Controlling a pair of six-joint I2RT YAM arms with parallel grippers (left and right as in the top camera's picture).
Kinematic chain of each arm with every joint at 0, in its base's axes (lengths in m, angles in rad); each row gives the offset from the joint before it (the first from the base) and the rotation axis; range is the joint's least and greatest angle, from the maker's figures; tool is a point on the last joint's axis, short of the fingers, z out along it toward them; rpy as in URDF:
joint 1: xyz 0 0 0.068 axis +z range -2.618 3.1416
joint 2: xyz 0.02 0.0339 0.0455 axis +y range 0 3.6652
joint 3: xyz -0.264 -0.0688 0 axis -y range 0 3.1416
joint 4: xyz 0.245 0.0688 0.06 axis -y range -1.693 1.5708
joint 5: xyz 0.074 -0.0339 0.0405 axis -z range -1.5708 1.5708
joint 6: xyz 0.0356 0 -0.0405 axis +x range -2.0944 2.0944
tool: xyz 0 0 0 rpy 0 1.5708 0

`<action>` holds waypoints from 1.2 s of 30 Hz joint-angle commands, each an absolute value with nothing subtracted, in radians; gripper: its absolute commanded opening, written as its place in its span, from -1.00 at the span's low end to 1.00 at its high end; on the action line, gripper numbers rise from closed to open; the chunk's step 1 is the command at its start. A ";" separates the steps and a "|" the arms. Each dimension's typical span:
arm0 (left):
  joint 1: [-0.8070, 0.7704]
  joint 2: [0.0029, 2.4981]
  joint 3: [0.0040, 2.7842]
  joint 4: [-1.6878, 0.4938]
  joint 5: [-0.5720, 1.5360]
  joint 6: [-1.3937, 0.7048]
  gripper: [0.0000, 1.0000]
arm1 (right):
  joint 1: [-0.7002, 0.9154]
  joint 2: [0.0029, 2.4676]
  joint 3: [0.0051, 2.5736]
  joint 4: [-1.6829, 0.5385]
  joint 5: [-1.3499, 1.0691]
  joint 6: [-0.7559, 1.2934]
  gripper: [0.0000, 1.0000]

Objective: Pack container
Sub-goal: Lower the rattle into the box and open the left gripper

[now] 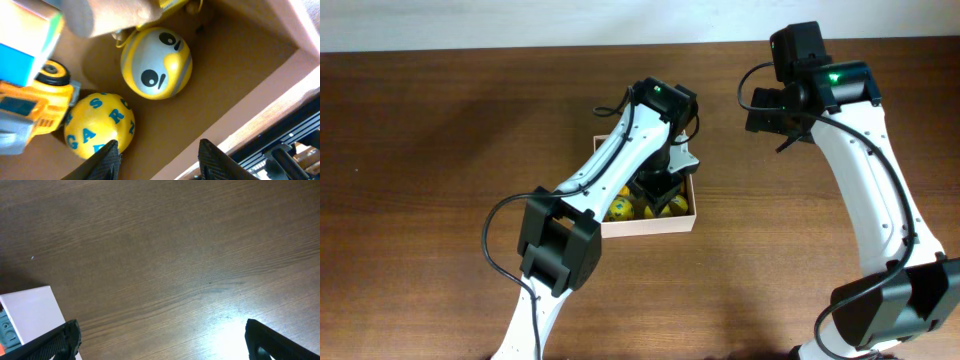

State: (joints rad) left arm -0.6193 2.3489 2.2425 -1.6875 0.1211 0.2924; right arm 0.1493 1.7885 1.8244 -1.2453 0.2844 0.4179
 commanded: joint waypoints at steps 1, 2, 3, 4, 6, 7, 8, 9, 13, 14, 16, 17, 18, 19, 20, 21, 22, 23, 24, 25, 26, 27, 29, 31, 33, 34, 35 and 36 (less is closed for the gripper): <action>-0.599 2.354 2.347 -1.688 0.105 0.307 0.04 | 0.144 1.793 1.822 -1.245 0.297 0.424 0.98; -0.595 2.354 2.371 -1.688 0.107 0.307 0.04 | 0.144 1.793 1.822 -1.245 0.297 0.424 0.98; -0.592 2.354 2.395 -1.688 0.107 0.307 0.04 | 0.144 1.793 1.822 -1.245 0.297 0.424 0.98; -0.590 2.354 2.420 -1.688 0.108 0.306 0.04 | 0.144 1.793 1.822 -1.245 0.297 0.424 0.98; -0.586 2.354 2.463 -1.687 0.107 0.307 0.06 | 0.144 1.793 1.822 -1.245 0.297 0.424 0.97; -0.586 2.354 2.480 -1.687 0.107 0.307 0.08 | 0.144 1.793 1.822 -1.245 0.297 0.424 0.98; -0.585 2.354 2.492 -1.683 0.107 0.307 0.08 | 0.144 1.793 1.822 -1.245 0.297 0.424 0.98; -0.585 2.354 2.501 -1.661 0.109 0.307 0.08 | 0.144 1.793 1.822 -1.245 0.297 0.424 0.98; -0.587 2.357 2.501 -1.623 0.143 0.307 -0.04 | 0.144 1.793 1.822 -1.245 0.297 0.424 0.97; -0.587 2.357 2.501 -1.615 0.145 0.307 -0.11 | 0.144 1.793 1.822 -1.245 0.297 0.424 0.98; -0.587 2.357 2.501 -1.598 0.145 0.307 -0.18 | 0.144 1.793 1.822 -1.245 0.297 0.424 0.98; -0.587 2.357 2.501 -1.588 0.145 0.307 -0.20 | 0.144 1.793 1.822 -1.245 0.297 0.424 0.97; -0.586 2.357 2.501 -1.576 0.145 0.307 -0.21 | 0.144 1.793 1.822 -1.245 0.297 0.424 0.98; -0.586 2.357 2.501 -1.558 0.145 0.307 -0.21 | 0.144 1.793 1.822 -1.245 0.297 0.424 0.98; -0.586 2.357 2.501 -1.547 0.145 0.307 -0.20 | 0.144 1.793 1.822 -1.245 0.297 0.424 0.98; -0.586 2.357 2.501 -1.540 0.145 0.307 -0.21 | 0.144 1.793 1.822 -1.245 0.297 0.424 0.98; -0.586 2.357 2.501 -1.532 0.145 0.307 -0.21 | 0.144 1.793 1.822 -1.245 0.297 0.424 0.98; -0.586 2.358 2.501 -1.526 0.145 0.307 -0.20 | 0.144 1.793 1.822 -1.245 0.297 0.424 0.97; -0.586 2.360 2.498 -1.520 0.145 0.307 -0.20 | 0.144 1.793 1.822 -1.245 0.297 0.424 0.98; -0.586 2.362 2.492 -1.510 0.145 0.307 -0.20 | 0.144 1.793 1.822 -1.245 0.297 0.424 0.98; -0.586 2.363 2.484 -1.502 0.144 0.307 -0.21 | 0.144 1.793 1.822 -1.245 0.297 0.424 0.97; -0.586 2.365 2.473 -1.494 0.144 0.307 -0.22 | 0.144 1.793 1.822 -1.245 0.297 0.424 0.97; -0.586 2.369 2.439 -1.476 0.144 0.307 -0.29 | 0.144 1.793 1.822 -1.245 0.297 0.424 0.98; -0.586 2.373 2.406 -1.465 0.144 0.307 -0.39 | 0.144 1.793 1.822 -1.245 0.297 0.424 0.98; -0.586 2.374 2.369 -1.451 0.144 0.307 -0.43 | 0.144 1.793 1.822 -1.245 0.297 0.424 0.98; -0.586 2.374 2.358 -1.449 0.144 0.307 -0.43 | 0.144 1.793 1.822 -1.245 0.297 0.424 0.97; -0.586 2.374 2.352 -1.449 0.144 0.307 -0.44 | 0.144 1.793 1.822 -1.245 0.297 0.424 0.97; -0.586 2.375 2.344 -1.447 0.142 0.307 -0.45 | 0.144 1.793 1.822 -1.245 0.297 0.424 0.97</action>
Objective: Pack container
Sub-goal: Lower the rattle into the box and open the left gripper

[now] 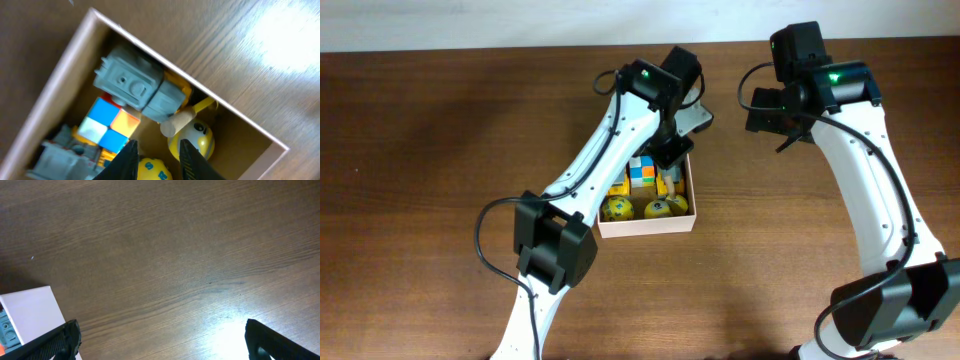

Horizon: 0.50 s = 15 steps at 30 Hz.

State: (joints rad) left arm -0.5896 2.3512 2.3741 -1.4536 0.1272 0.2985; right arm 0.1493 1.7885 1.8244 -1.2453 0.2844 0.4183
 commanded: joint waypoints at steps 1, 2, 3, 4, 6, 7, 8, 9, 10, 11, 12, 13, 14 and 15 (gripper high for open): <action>-0.586 2.375 2.339 -1.446 0.142 0.307 -0.45 | 0.144 1.793 1.822 -1.245 0.297 0.424 0.98; -0.586 2.375 2.339 -1.446 0.142 0.307 -0.45 | 0.144 1.793 1.822 -1.245 0.297 0.424 0.98; -0.586 2.375 2.338 -1.446 0.142 0.307 -0.45 | 0.144 1.793 1.822 -1.245 0.297 0.424 0.98; -0.586 2.375 2.337 -1.443 0.142 0.307 -0.45 | 0.144 1.793 1.822 -1.245 0.297 0.424 0.97; -0.586 2.375 2.336 -1.433 0.142 0.307 -0.45 | 0.144 1.793 1.822 -1.245 0.297 0.424 0.98; -0.586 2.375 2.334 -1.427 0.142 0.307 -0.49 | 0.144 1.793 1.822 -1.245 0.297 0.424 0.97; -0.586 2.375 2.331 -1.419 0.142 0.307 -0.52 | 0.144 1.793 1.822 -1.245 0.297 0.424 0.98; -0.586 2.375 2.325 -1.411 0.142 0.307 -0.52 | 0.144 1.793 1.822 -1.245 0.297 0.424 0.98; -0.586 2.375 2.319 -1.402 0.142 0.307 -0.53 | 0.144 1.793 1.822 -1.245 0.297 0.424 0.97; -0.586 2.375 2.308 -1.393 0.142 0.307 -0.53 | 0.144 1.793 1.822 -1.245 0.297 0.424 0.98; -0.587 2.375 2.295 -1.385 0.142 0.307 -0.53 | 0.144 1.793 1.822 -1.245 0.297 0.424 0.98; -0.587 2.375 2.282 -1.377 0.142 0.307 -0.53 | 0.144 1.793 1.822 -1.245 0.297 0.424 0.98; -0.587 2.375 2.269 -1.370 0.142 0.307 -0.55 | 0.144 1.793 1.822 -1.245 0.297 0.424 0.98; -0.586 2.375 2.252 -1.362 0.142 0.307 -0.56 | 0.144 1.793 1.822 -1.245 0.297 0.424 0.97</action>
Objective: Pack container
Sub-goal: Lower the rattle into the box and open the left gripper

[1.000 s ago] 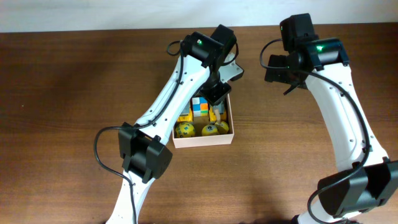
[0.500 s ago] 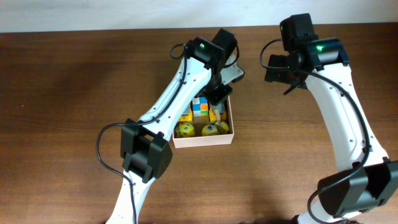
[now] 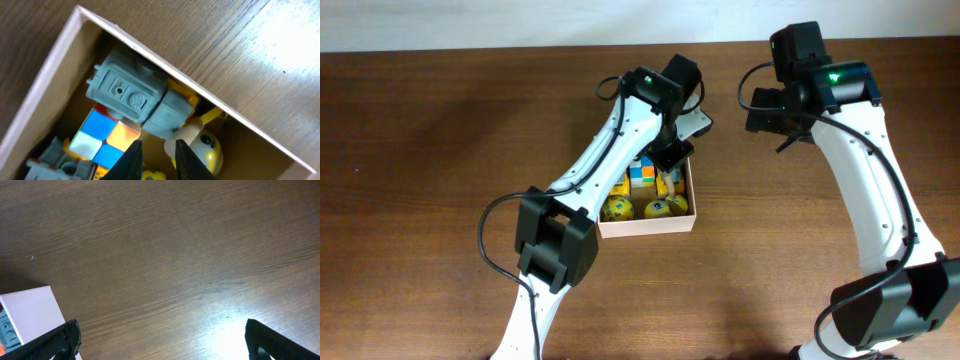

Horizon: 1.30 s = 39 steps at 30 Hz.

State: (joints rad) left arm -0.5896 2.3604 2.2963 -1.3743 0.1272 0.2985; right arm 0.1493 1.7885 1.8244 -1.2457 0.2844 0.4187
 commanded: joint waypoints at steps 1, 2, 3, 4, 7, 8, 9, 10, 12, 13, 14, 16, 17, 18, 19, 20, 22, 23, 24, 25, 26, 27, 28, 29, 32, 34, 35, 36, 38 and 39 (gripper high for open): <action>-0.586 2.375 2.236 -1.353 0.142 0.307 -0.60 | 0.144 1.793 1.822 -1.245 0.297 0.424 0.98; -0.586 2.375 2.222 -1.344 0.142 0.307 -0.62 | 0.144 1.793 1.822 -1.245 0.297 0.424 0.98; -0.586 2.375 2.210 -1.338 0.142 0.307 -0.63 | 0.144 1.793 1.822 -1.245 0.297 0.424 0.98; -0.586 2.375 2.203 -1.335 0.142 0.307 -0.64 | 0.144 1.793 1.822 -1.245 0.297 0.424 0.98; -0.586 2.375 2.193 -1.325 0.142 0.307 -0.65 | 0.144 1.793 1.822 -1.245 0.297 0.424 0.98; -0.586 2.375 2.193 -1.323 0.142 0.307 -0.65 | 0.144 1.793 1.822 -1.245 0.297 0.423 0.98; -0.586 2.375 2.193 -1.322 0.142 0.307 -0.65 | 0.144 1.793 1.822 -1.245 0.297 0.424 0.98; -0.586 2.375 2.193 -1.321 0.142 0.307 -0.65 | 0.144 1.793 1.822 -1.245 0.297 0.424 0.98; -0.587 2.375 2.193 -1.324 0.142 0.302 -0.65 | 0.144 1.793 1.822 -1.245 0.297 0.424 0.98; -0.587 2.375 2.193 -1.325 0.143 0.299 -0.65 | 0.144 1.793 1.822 -1.245 0.297 0.424 0.97; -0.587 2.375 2.193 -1.332 0.144 0.299 -0.67 | 0.144 1.793 1.822 -1.245 0.297 0.424 0.98; -0.587 2.375 2.193 -1.338 0.145 0.299 -0.70 | 0.144 1.793 1.822 -1.245 0.297 0.424 0.98; -0.587 2.375 2.193 -1.342 0.146 0.299 -0.73 | 0.144 1.793 1.822 -1.245 0.297 0.424 0.98; -0.587 2.375 2.193 -1.346 0.146 0.299 -0.73 | 0.144 1.793 1.822 -1.245 0.297 0.424 0.98; -0.587 2.375 2.193 -1.348 0.145 0.299 -0.74 | 0.144 1.793 1.822 -1.245 0.297 0.424 0.98; -0.586 2.375 2.193 -1.351 0.146 0.299 -0.75 | 0.144 1.793 1.822 -1.245 0.297 0.424 0.98; -0.586 2.375 2.193 -1.355 0.145 0.300 -0.75 | 0.144 1.793 1.822 -1.245 0.297 0.424 0.97; -0.586 2.375 2.193 -1.358 0.145 0.300 -0.75 | 0.144 1.793 1.822 -1.245 0.297 0.424 0.97; -0.586 2.374 2.194 -1.362 0.145 0.300 -0.75 | 0.144 1.793 1.822 -1.245 0.297 0.424 0.97; -0.586 2.374 2.194 -1.367 0.145 0.300 -0.76 | 0.144 1.793 1.822 -1.245 0.297 0.424 0.98; -0.586 2.374 2.194 -1.374 0.145 0.300 -0.76 | 0.144 1.793 1.822 -1.245 0.297 0.424 0.97; -0.586 2.374 2.194 -1.382 0.145 0.300 -0.77 | 0.144 1.793 1.822 -1.245 0.297 0.424 0.98; -0.586 2.374 2.194 -1.392 0.144 0.300 -0.83 | 0.144 1.793 1.822 -1.245 0.297 0.424 0.98; -0.586 2.374 2.194 -1.401 0.141 0.300 -0.83 | 0.144 1.793 1.822 -1.245 0.297 0.424 0.97; -0.586 2.373 2.194 -1.422 0.141 0.300 -0.84 | 0.144 1.793 1.822 -1.245 0.297 0.424 0.98; -0.586 2.370 2.194 -1.421 0.141 0.300 -0.84 | 0.144 1.793 1.822 -1.245 0.297 0.424 0.98; -0.586 2.368 2.195 -1.417 0.134 0.300 -0.84 | 0.144 1.793 1.822 -1.245 0.297 0.424 0.97; -0.586 2.365 2.198 -1.414 0.127 0.300 -0.85 | 0.144 1.793 1.822 -1.245 0.297 0.424 0.97; -0.584 2.362 2.219 -1.414 0.109 0.300 -0.84 | 0.144 1.793 1.822 -1.245 0.297 0.424 0.97; -0.584 2.361 2.233 -1.414 0.104 0.300 -0.84 | 0.144 1.793 1.822 -1.245 0.297 0.424 0.98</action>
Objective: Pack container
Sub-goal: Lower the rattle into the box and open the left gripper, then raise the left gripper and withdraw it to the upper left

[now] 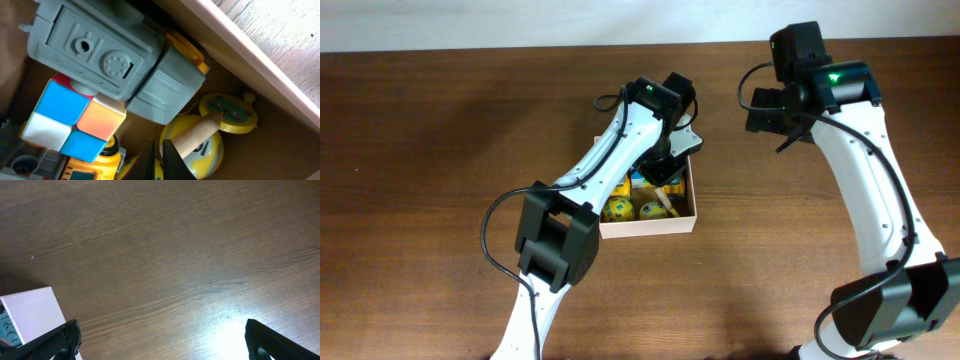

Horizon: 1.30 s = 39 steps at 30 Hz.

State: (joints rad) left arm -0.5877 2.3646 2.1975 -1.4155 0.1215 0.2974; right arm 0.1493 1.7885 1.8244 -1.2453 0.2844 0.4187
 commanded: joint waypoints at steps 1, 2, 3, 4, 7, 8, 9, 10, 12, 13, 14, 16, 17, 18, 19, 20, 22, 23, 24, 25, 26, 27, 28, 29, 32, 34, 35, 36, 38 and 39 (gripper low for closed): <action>-0.583 2.360 2.254 -1.416 0.103 0.300 -0.84 | 0.144 1.793 1.822 -1.245 0.297 0.424 0.97; -0.582 2.360 2.278 -1.418 0.104 0.300 -0.84 | 0.144 1.793 1.822 -1.245 0.297 0.424 0.97; -0.580 2.359 2.306 -1.423 0.104 0.300 -0.85 | 0.144 1.793 1.822 -1.245 0.297 0.424 0.98; -0.579 2.359 2.337 -1.430 0.104 0.300 -0.84 | 0.144 1.793 1.822 -1.245 0.297 0.424 0.98; -0.579 2.358 2.439 -1.451 0.104 0.300 -0.84 | 0.144 1.793 1.822 -1.245 0.297 0.424 0.98; -0.579 2.357 2.466 -1.457 0.103 0.300 -0.84 | 0.144 1.793 1.822 -1.245 0.297 0.424 0.98; -0.579 2.357 2.498 -1.465 0.103 0.300 -0.84 | 0.144 1.793 1.822 -1.245 0.297 0.424 0.97; -0.579 2.357 2.538 -1.477 0.103 0.300 -0.83 | 0.144 1.793 1.822 -1.245 0.297 0.424 0.98; -0.579 2.357 2.599 -1.495 0.103 0.300 -0.82 | 0.144 1.793 1.822 -1.245 0.297 0.424 0.98; -0.579 2.356 2.627 -1.503 0.103 0.300 -0.81 | 0.144 1.793 1.822 -1.245 0.297 0.424 0.98; -0.579 2.355 2.652 -1.512 0.103 0.300 -0.81 | 0.144 1.793 1.822 -1.245 0.297 0.424 0.98; -0.579 2.355 2.696 -1.537 0.080 0.299 -0.81 | 0.144 1.793 1.822 -1.245 0.297 0.424 0.97; -0.579 2.355 2.714 -1.550 0.064 0.299 -0.81 | 0.144 1.793 1.822 -1.245 0.297 0.424 0.98; -0.577 2.355 2.736 -1.565 0.039 0.286 -0.81 | 0.144 1.793 1.822 -1.245 0.297 0.424 0.97; -0.575 2.354 2.757 -1.579 0.009 0.261 -0.82 | 0.144 1.793 1.822 -1.245 0.297 0.424 0.98; -0.570 2.350 2.783 -1.592 -0.016 0.235 -0.83 | 0.144 1.793 1.822 -1.245 0.297 0.424 0.98; -0.556 2.344 2.823 -1.612 -0.031 0.208 -0.82 | 0.144 1.793 1.822 -1.245 0.297 0.424 0.98; -0.544 2.339 2.844 -1.621 -0.031 0.195 -0.82 | 0.144 1.793 1.822 -1.245 0.297 0.424 0.97; -0.531 2.334 2.863 -1.629 -0.031 0.179 -0.82 | 0.144 1.793 1.822 -1.245 0.297 0.424 0.98; -0.517 2.331 2.878 -1.633 -0.031 0.165 -0.81 | 0.144 1.793 1.822 -1.245 0.297 0.424 0.98; -0.496 2.327 2.892 -1.638 -0.031 0.147 -0.81 | 0.144 1.793 1.822 -1.245 0.297 0.424 0.98; -0.481 2.324 2.899 -1.641 -0.031 0.139 -0.80 | 0.144 1.793 1.822 -1.245 0.297 0.424 0.98; -0.460 2.322 2.902 -1.645 -0.031 0.123 -0.80 | 0.144 1.793 1.822 -1.245 0.297 0.424 0.97; -0.432 2.320 2.902 -1.655 -0.032 0.101 -0.80 | 0.144 1.793 1.822 -1.245 0.297 0.424 0.97; -0.371 2.320 2.901 -1.679 -0.034 0.030 -0.79 | 0.144 1.793 1.822 -1.245 0.297 0.424 0.98; -0.330 2.320 2.900 -1.687 -0.030 -0.002 -0.60 | 0.144 1.793 1.822 -1.245 0.297 0.424 0.97; -0.313 2.320 2.900 -1.687 -0.025 -0.011 -0.52 | 0.144 1.793 1.822 -1.245 0.297 0.424 0.97; -0.299 2.320 2.900 -1.687 -0.021 -0.012 -0.38 | 0.144 1.793 1.822 -1.245 0.297 0.424 0.98; -0.281 2.320 2.900 -1.687 -0.021 -0.011 0.47 | 0.144 1.793 1.822 -1.245 0.297 0.424 0.98; -0.277 2.320 2.900 -1.687 -0.021 -0.011 0.98 | 0.144 1.793 1.822 -1.245 0.297 0.424 0.97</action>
State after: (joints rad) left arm -0.2844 2.3577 2.8864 -1.6840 -0.0204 0.0284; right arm 0.1493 1.7885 1.8244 -1.2453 0.2844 0.4187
